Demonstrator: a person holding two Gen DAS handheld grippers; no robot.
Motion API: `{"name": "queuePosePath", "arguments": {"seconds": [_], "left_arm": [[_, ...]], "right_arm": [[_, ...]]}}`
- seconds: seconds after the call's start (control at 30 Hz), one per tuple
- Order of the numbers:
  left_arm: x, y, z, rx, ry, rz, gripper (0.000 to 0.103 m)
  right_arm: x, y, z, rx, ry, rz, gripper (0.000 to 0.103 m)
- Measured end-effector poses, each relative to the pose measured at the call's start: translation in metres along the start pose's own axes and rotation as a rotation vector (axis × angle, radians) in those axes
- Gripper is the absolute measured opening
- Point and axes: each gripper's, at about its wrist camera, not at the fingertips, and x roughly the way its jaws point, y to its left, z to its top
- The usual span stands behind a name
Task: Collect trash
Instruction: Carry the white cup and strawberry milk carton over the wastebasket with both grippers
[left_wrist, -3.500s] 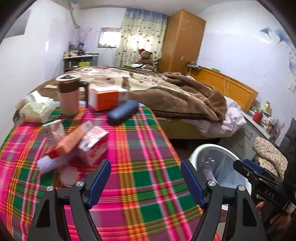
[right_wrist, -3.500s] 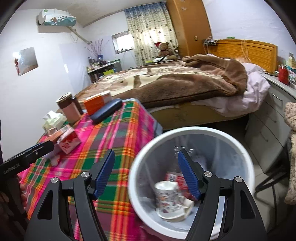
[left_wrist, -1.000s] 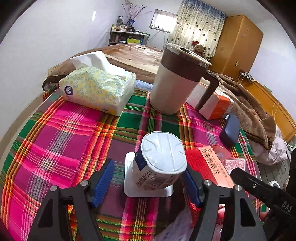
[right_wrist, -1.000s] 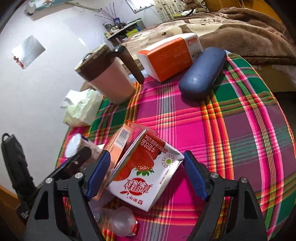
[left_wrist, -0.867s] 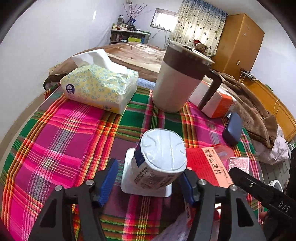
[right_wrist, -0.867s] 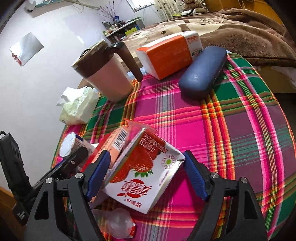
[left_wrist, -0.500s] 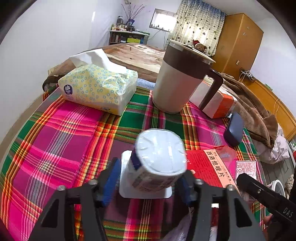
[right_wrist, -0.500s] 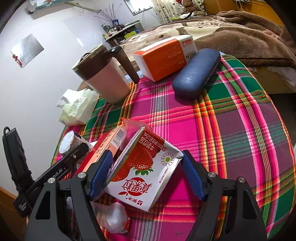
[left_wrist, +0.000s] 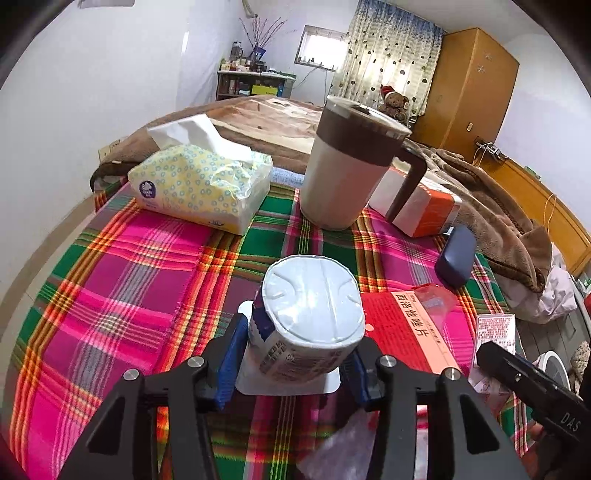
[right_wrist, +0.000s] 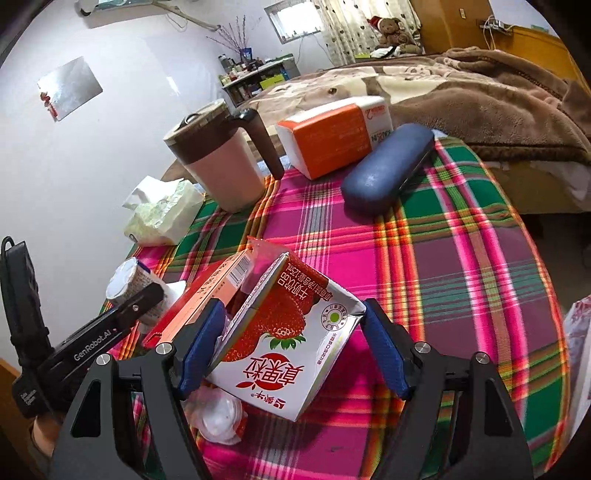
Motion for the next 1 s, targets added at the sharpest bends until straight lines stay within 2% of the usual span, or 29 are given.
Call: {"name": "queuePosePath", "arguments": {"seconds": [0.33, 0.6, 0.7, 1.0], "left_arm": [[-0.044, -0.02, -0.01, 0.035, -0.053, -0.026, 0.049], [-0.075, -0.031, -0.016, 0.042, -0.09, -0.015, 0.049], [-0.088, -0.042, -0.02, 0.078, -0.109, -0.012, 0.049], [-0.11, -0.086, -0.04, 0.147, -0.11, -0.081, 0.049]], "right_arm": [[-0.037, -0.009, -0.002, -0.019, -0.063, -0.017, 0.077], [-0.064, -0.023, -0.007, -0.007, -0.096, -0.017, 0.077], [-0.076, -0.028, -0.008, -0.009, -0.114, -0.02, 0.077], [-0.11, -0.048, -0.015, -0.011, -0.159, -0.039, 0.077]]}}
